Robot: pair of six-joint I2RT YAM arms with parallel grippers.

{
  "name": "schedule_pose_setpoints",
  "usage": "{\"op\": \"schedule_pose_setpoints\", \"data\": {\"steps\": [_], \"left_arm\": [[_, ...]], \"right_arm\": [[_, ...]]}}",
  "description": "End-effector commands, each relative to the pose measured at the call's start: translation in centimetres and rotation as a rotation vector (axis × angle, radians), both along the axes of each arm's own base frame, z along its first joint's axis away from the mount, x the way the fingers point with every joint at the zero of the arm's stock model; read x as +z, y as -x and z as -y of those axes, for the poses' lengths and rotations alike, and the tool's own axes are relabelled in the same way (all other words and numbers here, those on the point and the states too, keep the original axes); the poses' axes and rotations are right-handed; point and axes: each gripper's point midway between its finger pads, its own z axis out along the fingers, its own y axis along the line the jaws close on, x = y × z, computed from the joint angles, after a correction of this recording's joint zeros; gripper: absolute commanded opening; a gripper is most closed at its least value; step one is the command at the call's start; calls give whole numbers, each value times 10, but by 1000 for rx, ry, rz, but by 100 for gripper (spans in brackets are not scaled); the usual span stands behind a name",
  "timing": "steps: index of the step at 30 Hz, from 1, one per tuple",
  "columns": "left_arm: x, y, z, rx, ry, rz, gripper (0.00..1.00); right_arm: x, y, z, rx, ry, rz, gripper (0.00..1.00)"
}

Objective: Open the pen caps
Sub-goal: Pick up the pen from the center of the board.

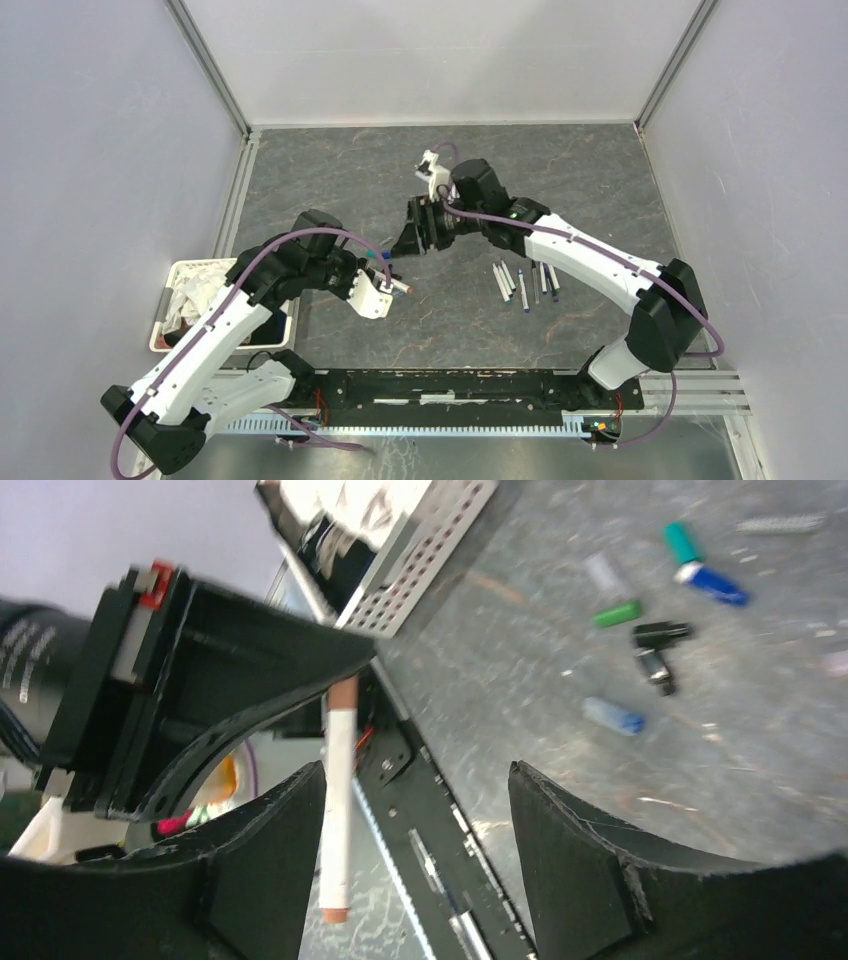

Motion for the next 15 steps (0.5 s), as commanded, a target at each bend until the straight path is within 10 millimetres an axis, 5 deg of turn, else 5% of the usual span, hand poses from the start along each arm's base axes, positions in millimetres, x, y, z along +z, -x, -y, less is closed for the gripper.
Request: {"op": "schedule_pose_setpoints", "data": {"steps": [1, 12, 15], "left_arm": [[7, -9, 0, -49, -44, 79, 2], [3, -9, 2, -61, -64, 89, 2], [4, -9, 2, -56, -67, 91, 2]], "right_arm": [[7, 34, -23, 153, -72, -20, 71], [-18, 68, -56, 292, -83, -77, 68], [-23, 73, -59, 311, -80, -86, 55]]}}
